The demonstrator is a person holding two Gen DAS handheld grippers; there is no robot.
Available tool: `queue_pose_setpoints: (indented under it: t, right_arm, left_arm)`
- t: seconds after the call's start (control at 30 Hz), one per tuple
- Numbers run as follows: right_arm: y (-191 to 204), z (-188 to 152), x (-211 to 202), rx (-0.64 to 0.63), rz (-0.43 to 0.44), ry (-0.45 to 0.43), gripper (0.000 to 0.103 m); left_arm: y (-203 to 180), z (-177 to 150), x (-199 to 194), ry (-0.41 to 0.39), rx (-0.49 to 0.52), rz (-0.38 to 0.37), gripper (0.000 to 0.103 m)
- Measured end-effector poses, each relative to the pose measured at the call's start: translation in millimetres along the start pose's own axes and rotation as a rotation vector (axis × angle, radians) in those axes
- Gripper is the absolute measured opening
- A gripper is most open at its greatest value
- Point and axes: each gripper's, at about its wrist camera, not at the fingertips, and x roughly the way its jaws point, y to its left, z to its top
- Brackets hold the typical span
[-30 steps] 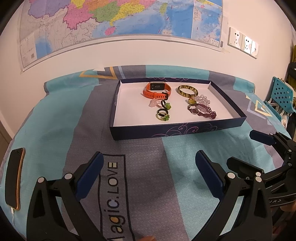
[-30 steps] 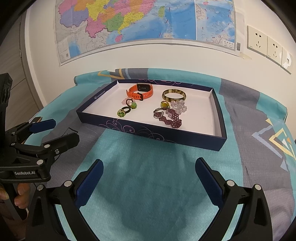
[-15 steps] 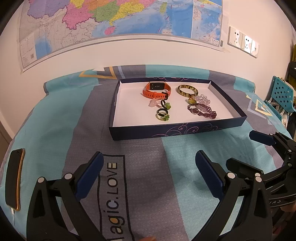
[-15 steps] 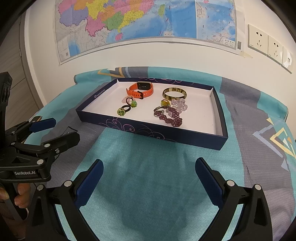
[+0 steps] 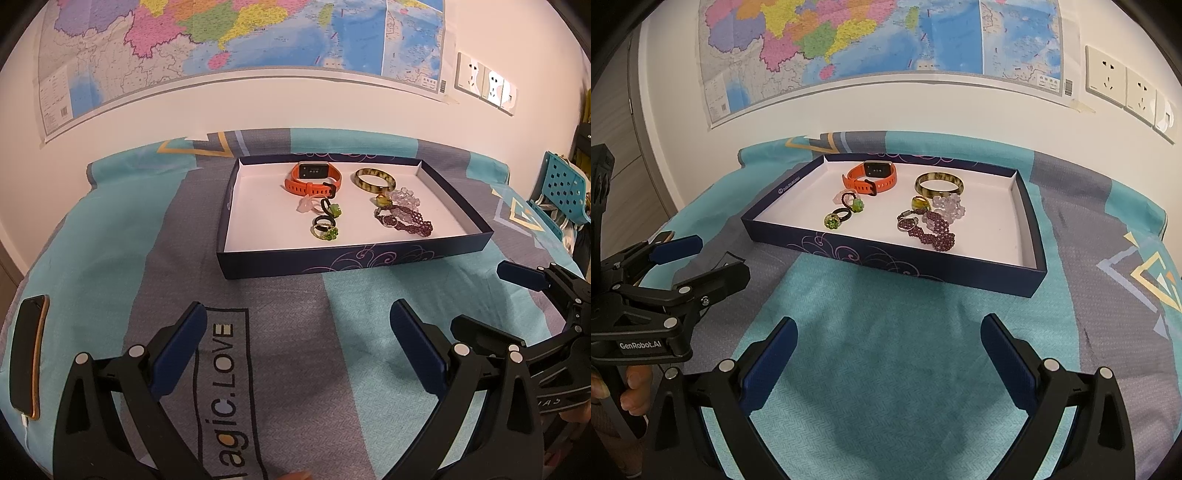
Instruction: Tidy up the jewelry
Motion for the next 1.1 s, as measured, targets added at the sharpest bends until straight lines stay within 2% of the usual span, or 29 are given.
queue_pose_setpoints:
  t: [1.1]
  right_arm:
    - [-1.7, -0.5, 3.0, 0.010, 0.000, 0.015, 0.096]
  left_arm:
    - [-1.2, -2.3, 1.5, 0.001, -0.002, -0.001, 0.098]
